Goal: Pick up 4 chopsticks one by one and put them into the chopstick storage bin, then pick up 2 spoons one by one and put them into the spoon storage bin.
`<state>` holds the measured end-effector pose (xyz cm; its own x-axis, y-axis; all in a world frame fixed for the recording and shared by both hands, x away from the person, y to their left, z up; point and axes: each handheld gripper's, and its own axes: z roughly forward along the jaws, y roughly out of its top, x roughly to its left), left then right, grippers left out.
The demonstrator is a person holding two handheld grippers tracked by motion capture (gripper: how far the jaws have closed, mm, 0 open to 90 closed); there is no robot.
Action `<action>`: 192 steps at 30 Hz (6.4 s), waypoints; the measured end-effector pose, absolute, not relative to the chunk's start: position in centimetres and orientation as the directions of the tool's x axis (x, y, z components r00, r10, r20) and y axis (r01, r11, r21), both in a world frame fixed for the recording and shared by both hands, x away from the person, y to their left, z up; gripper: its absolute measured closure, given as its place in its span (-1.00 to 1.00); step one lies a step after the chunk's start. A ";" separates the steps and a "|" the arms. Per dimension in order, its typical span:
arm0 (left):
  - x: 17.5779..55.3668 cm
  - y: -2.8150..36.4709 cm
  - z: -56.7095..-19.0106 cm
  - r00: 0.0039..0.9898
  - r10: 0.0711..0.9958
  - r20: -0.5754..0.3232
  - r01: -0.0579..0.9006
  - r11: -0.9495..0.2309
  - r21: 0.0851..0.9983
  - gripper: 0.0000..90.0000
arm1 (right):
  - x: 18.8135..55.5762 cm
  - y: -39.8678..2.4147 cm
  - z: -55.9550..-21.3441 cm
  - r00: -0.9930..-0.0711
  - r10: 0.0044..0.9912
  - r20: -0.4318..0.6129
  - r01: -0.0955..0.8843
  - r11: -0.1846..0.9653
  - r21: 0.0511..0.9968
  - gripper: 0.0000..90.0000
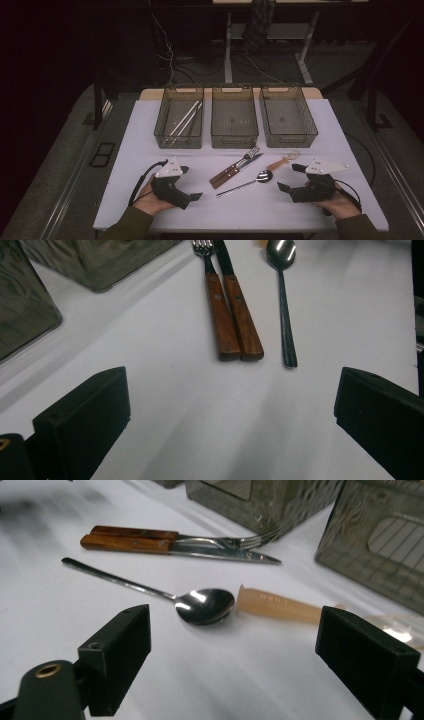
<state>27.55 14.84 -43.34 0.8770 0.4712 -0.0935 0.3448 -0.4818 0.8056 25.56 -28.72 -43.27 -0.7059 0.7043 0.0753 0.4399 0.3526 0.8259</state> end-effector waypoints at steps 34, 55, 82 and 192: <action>27.7 14.7 -43.5 0.878 0.466 -0.104 0.355 -0.490 0.797 -0.96 | 29.1 -26.0 -42.4 -0.766 0.622 0.162 0.502 0.421 0.756 0.12; 27.7 14.6 -43.6 0.881 0.461 -0.107 0.355 -0.494 0.794 -0.96 | 33.2 -21.9 -43.7 -0.765 0.633 0.117 0.547 0.543 0.638 0.98; 27.6 14.5 -43.6 0.886 0.452 -0.108 0.353 -0.504 0.789 -0.96 | 32.7 -22.0 -43.9 -0.770 0.630 0.099 0.562 0.598 0.572 0.98; 27.8 16.1 -43.5 0.865 0.485 -0.131 0.374 -0.449 0.812 -0.96 | 29.9 -28.1 -39.1 -0.717 0.681 0.145 0.530 0.399 0.749 0.94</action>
